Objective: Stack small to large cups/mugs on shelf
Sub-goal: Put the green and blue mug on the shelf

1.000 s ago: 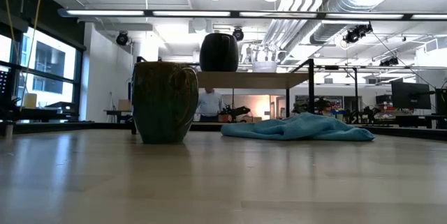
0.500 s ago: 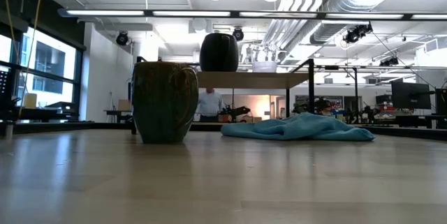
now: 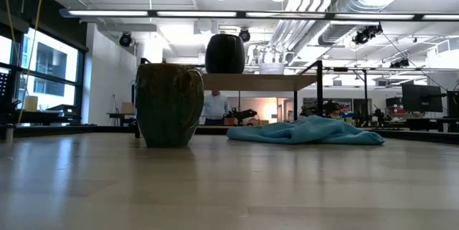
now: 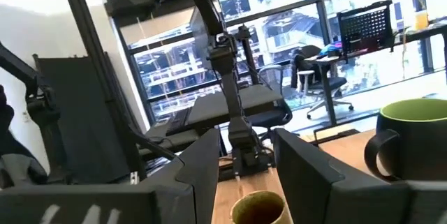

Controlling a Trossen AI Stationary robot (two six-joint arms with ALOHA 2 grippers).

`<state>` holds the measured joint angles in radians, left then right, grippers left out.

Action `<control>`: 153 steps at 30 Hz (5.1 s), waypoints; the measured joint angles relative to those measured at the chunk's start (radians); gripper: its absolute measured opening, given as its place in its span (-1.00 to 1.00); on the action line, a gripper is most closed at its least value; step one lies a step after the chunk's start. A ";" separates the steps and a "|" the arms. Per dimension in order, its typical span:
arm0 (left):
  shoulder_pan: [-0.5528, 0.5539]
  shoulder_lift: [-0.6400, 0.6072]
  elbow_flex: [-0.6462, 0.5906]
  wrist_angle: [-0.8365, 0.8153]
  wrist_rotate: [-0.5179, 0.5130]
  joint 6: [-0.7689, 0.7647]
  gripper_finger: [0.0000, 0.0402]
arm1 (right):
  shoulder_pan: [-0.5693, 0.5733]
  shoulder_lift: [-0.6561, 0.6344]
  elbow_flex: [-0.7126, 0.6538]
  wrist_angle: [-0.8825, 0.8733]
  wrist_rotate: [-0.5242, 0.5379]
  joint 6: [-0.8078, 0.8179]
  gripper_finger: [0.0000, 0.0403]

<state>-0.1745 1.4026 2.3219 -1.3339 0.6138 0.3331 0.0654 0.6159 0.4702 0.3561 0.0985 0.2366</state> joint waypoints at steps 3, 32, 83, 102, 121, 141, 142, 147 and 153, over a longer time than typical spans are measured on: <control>0.060 -0.045 0.001 -0.006 0.018 0.011 0.00 | 0.000 0.000 0.000 0.000 0.007 -0.002 -0.36; 0.260 -0.368 -0.167 0.121 -0.543 -0.187 0.00 | 0.000 0.000 0.000 0.023 0.050 0.006 -0.36; 0.259 -0.506 -1.384 0.808 -0.572 -0.839 0.00 | 0.000 0.000 0.000 -0.062 0.049 -0.008 -0.36; 0.259 -0.259 -1.383 0.777 -0.639 -0.989 0.00 | 0.000 0.000 0.000 -0.092 0.049 -0.001 -0.36; 0.259 -0.252 -1.383 0.626 -0.775 -1.092 -0.06 | 0.000 0.000 0.000 -0.092 0.049 -0.001 -0.36; 0.260 -0.174 -1.382 0.655 -0.739 -1.063 -0.30 | 0.001 0.029 -0.001 -0.112 0.047 0.053 -0.36; 0.260 -0.174 -1.383 0.650 -0.741 -1.063 -0.30 | 0.001 0.035 -0.001 -0.109 0.047 0.053 -0.36; 0.260 -0.155 -1.384 0.650 -0.746 -1.063 -0.30 | 0.001 0.058 -0.001 -0.109 0.042 0.053 -0.36; 0.260 -0.120 -1.381 0.676 -0.754 -1.063 -0.30 | 0.001 0.074 -0.001 -0.107 0.040 0.061 -0.36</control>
<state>0.0856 1.2821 0.9407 -0.6578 -0.1406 -0.7303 0.0662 0.6895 0.4695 0.2487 0.1388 0.2975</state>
